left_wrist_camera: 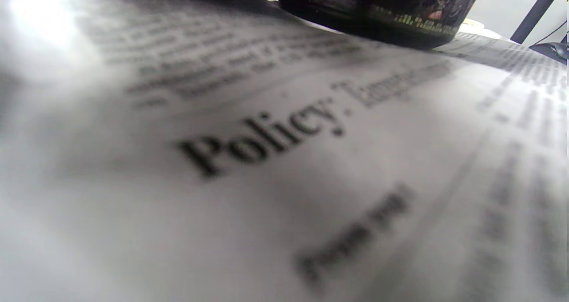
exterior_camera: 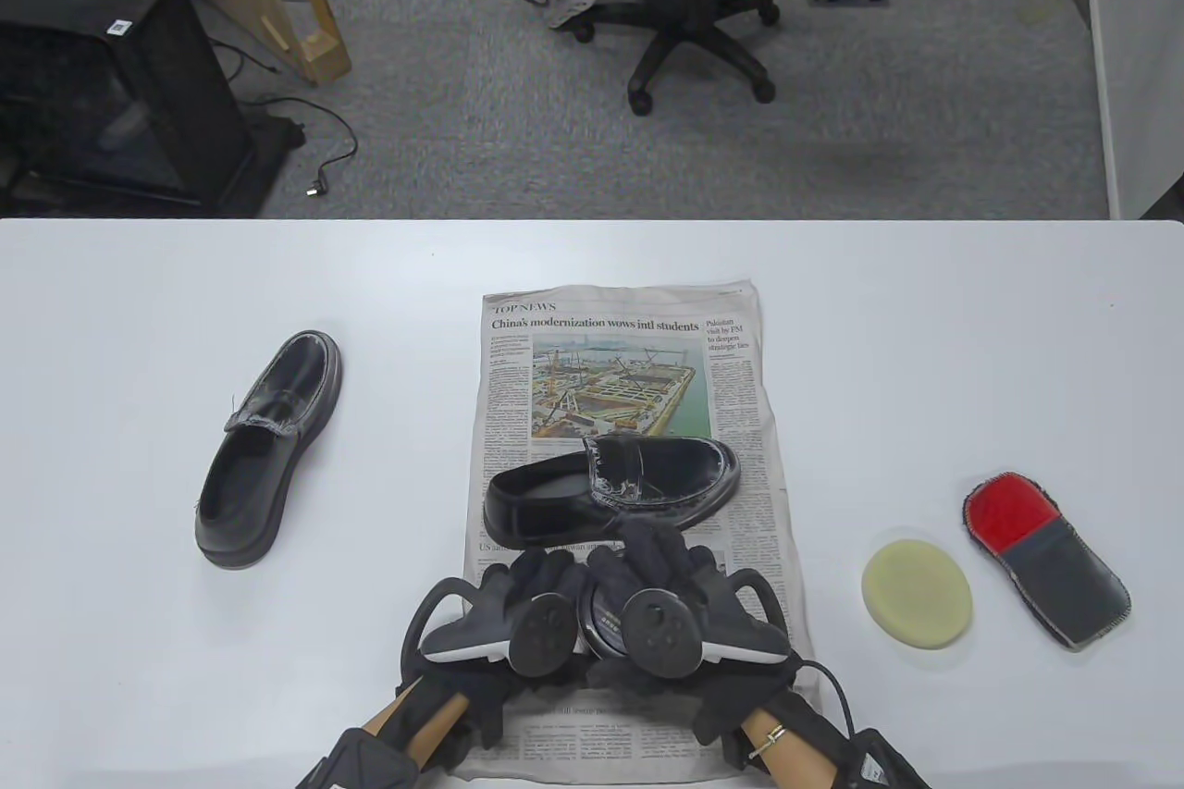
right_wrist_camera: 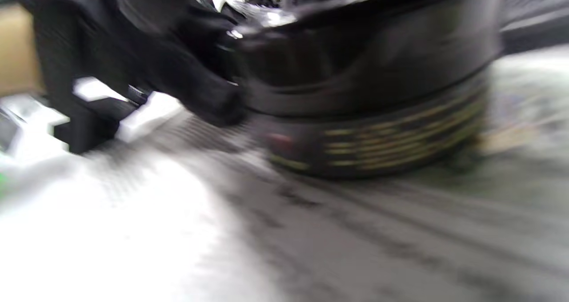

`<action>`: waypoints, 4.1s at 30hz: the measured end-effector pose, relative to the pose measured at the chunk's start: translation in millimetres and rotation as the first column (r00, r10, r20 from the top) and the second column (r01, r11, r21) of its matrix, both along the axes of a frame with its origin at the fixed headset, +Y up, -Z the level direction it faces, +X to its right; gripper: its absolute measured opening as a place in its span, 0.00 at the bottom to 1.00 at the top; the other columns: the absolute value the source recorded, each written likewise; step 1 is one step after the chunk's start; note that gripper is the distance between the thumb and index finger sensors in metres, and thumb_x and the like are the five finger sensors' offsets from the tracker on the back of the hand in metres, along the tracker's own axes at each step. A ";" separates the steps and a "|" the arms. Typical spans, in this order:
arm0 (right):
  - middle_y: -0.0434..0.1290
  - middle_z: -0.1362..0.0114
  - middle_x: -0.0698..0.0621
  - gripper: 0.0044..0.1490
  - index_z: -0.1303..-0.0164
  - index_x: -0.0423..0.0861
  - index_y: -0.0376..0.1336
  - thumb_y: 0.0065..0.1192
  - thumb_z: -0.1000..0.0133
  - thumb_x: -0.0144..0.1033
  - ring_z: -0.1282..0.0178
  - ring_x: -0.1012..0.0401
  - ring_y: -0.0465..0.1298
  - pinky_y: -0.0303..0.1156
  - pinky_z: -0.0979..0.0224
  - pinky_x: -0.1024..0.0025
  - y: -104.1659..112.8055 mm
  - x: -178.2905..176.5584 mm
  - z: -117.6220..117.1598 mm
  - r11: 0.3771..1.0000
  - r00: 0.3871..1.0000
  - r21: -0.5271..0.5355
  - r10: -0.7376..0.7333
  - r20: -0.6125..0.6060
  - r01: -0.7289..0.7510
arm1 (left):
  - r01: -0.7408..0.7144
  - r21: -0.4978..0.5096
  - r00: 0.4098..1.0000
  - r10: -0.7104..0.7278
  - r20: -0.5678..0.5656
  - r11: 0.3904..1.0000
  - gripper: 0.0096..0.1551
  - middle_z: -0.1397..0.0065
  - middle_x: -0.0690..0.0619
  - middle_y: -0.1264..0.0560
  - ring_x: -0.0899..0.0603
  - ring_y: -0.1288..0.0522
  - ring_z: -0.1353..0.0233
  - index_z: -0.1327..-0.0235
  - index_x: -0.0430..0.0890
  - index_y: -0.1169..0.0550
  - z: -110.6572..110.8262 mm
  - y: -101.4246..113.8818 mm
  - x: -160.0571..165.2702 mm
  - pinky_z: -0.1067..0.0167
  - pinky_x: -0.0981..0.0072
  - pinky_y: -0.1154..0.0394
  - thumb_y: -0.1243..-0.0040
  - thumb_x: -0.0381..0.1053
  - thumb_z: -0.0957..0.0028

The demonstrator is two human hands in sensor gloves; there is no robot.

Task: Dip and apply leather care cream with polishing sponge on shoes

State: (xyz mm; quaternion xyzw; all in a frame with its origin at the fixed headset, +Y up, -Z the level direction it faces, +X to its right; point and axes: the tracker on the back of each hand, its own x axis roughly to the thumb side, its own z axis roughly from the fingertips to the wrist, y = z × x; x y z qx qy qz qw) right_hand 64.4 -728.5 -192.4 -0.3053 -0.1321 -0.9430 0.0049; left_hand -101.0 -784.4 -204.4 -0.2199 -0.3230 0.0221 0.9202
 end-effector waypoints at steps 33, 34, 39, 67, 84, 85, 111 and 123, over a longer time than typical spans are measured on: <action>0.38 0.16 0.13 0.80 0.09 0.31 0.29 0.56 0.49 0.72 0.24 0.18 0.48 0.53 0.27 0.22 38.8 59.5 -47.9 0.992 0.970 0.120 -0.067 0.236 0.039 | -0.044 0.001 0.999 0.044 -0.002 0.999 0.62 0.11 0.27 0.55 0.22 0.53 0.18 0.12 0.32 0.55 -0.5 9.2 -6.2 0.29 0.23 0.48 0.49 0.68 0.44; 0.38 0.17 0.13 0.80 0.09 0.31 0.29 0.56 0.49 0.72 0.24 0.18 0.49 0.53 0.27 0.22 38.3 77.9 -61.5 0.986 0.938 0.166 -0.036 0.345 -0.024 | -0.063 0.016 0.998 0.063 -0.006 0.998 0.62 0.11 0.26 0.54 0.21 0.52 0.18 0.12 0.32 0.55 -0.1 13.4 -7.8 0.29 0.24 0.47 0.48 0.68 0.44; 0.37 0.17 0.12 0.80 0.10 0.29 0.28 0.54 0.47 0.72 0.25 0.17 0.48 0.53 0.28 0.22 1.8 150.5 -119.2 0.994 0.733 0.027 0.056 0.677 -0.101 | -0.152 0.062 0.988 0.153 -0.010 0.986 0.66 0.11 0.26 0.53 0.22 0.48 0.17 0.12 0.31 0.56 -1.9 28.9 -5.6 0.28 0.24 0.43 0.48 0.70 0.46; 0.46 0.15 0.22 0.51 0.13 0.46 0.45 0.59 0.41 0.55 0.25 0.20 0.59 0.77 0.36 0.38 -26.6 213.5 -42.3 0.965 0.649 -0.228 0.255 0.717 -0.128 | -0.153 -0.007 0.988 0.153 -0.004 0.988 0.67 0.11 0.28 0.50 0.24 0.47 0.17 0.13 0.32 0.58 -14.2 13.2 12.5 0.27 0.27 0.43 0.52 0.73 0.47; 0.51 0.13 0.33 0.36 0.16 0.37 0.51 0.41 0.31 0.44 0.19 0.32 0.55 0.65 0.23 0.41 34.1 104.9 0.6 0.950 0.929 0.201 -0.283 0.239 0.238 | -0.123 -0.032 0.992 0.123 0.021 0.992 0.72 0.10 0.28 0.52 0.24 0.49 0.16 0.14 0.32 0.61 -14.7 12.2 12.3 0.26 0.27 0.45 0.48 0.74 0.52; 0.50 0.13 0.33 0.37 0.15 0.37 0.50 0.39 0.30 0.44 0.18 0.33 0.54 0.64 0.22 0.41 33.2 80.2 7.5 0.953 0.954 0.190 -0.266 0.141 0.237 | -0.126 -0.028 0.992 0.127 0.018 0.992 0.72 0.10 0.28 0.51 0.24 0.48 0.16 0.14 0.33 0.61 -14.6 12.1 12.3 0.26 0.27 0.45 0.48 0.74 0.52; 0.61 0.18 0.39 0.28 0.26 0.39 0.62 0.45 0.32 0.40 0.18 0.40 0.60 0.59 0.19 0.44 -11.6 3.9 5.1 0.993 0.992 -0.082 -0.091 -0.086 0.084 | -0.089 0.006 0.996 0.089 0.016 0.996 0.70 0.10 0.29 0.48 0.24 0.46 0.17 0.13 0.32 0.58 -13.8 15.2 14.3 0.28 0.26 0.42 0.49 0.73 0.53; 0.56 0.13 0.39 0.31 0.17 0.43 0.54 0.45 0.31 0.39 0.18 0.40 0.63 0.62 0.19 0.44 54.2 71.4 -34.4 0.877 0.908 0.411 -0.358 0.218 0.247 | -0.073 0.437 0.965 0.175 -0.197 0.897 0.57 0.09 0.34 0.45 0.27 0.45 0.15 0.10 0.41 0.48 -38.6 84.5 -7.5 0.25 0.27 0.42 0.48 0.70 0.45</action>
